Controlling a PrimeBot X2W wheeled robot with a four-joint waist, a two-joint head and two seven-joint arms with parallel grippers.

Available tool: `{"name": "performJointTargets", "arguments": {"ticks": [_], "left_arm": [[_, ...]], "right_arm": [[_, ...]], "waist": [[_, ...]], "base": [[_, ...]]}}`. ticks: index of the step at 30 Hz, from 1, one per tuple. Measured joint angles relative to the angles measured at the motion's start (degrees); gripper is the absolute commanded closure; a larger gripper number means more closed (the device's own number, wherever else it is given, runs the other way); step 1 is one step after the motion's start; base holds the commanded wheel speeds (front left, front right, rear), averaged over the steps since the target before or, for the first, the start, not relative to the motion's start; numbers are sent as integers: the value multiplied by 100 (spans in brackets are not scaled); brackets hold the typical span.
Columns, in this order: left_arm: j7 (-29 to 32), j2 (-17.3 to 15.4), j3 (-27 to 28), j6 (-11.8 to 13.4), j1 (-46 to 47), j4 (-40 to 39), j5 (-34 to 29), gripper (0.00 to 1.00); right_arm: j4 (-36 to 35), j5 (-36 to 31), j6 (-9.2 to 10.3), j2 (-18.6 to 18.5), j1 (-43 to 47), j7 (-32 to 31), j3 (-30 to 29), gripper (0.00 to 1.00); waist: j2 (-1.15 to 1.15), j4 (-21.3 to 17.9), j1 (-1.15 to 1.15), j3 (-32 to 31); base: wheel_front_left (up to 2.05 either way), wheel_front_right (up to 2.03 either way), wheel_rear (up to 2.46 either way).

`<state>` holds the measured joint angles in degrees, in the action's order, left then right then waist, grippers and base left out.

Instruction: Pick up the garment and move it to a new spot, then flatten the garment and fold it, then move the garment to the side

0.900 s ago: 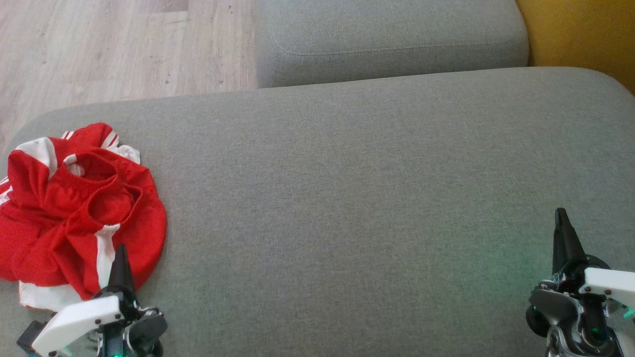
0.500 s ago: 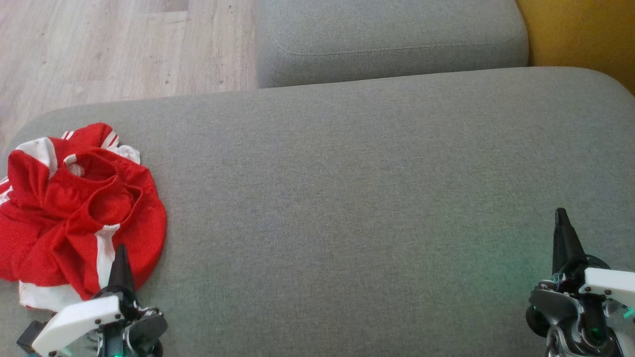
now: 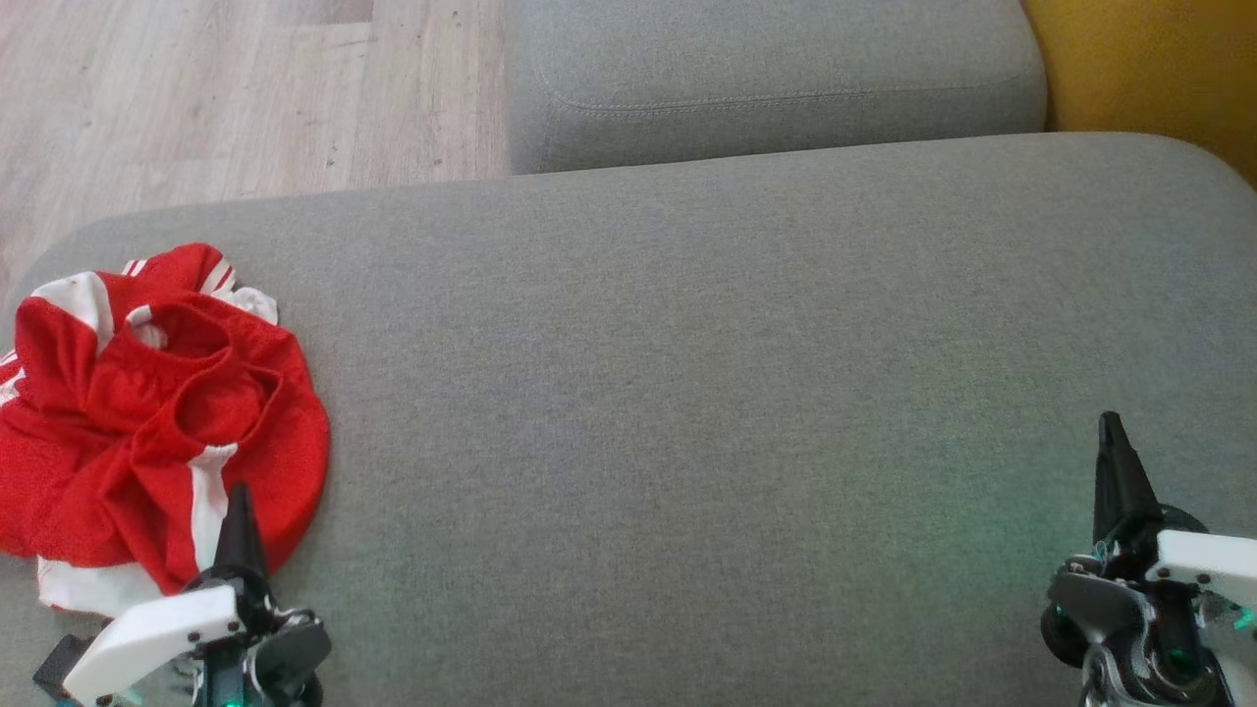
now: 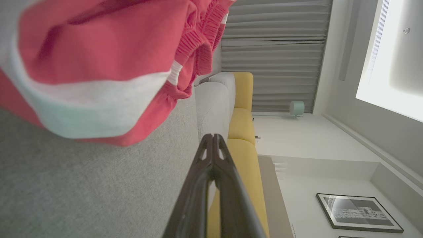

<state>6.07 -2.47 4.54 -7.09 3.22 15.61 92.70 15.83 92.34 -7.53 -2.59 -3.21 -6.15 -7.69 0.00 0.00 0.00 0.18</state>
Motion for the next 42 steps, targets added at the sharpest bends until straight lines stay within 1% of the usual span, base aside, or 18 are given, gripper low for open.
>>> {"name": "performJointTargets", "arguments": {"ticks": [42], "left_arm": [[0,0,0,0,0,0,0,100]], "right_arm": [[0,0,0,0,0,0,0,100]], "waist": [[0,0,0,0]], "base": [[0,0,0]]}}
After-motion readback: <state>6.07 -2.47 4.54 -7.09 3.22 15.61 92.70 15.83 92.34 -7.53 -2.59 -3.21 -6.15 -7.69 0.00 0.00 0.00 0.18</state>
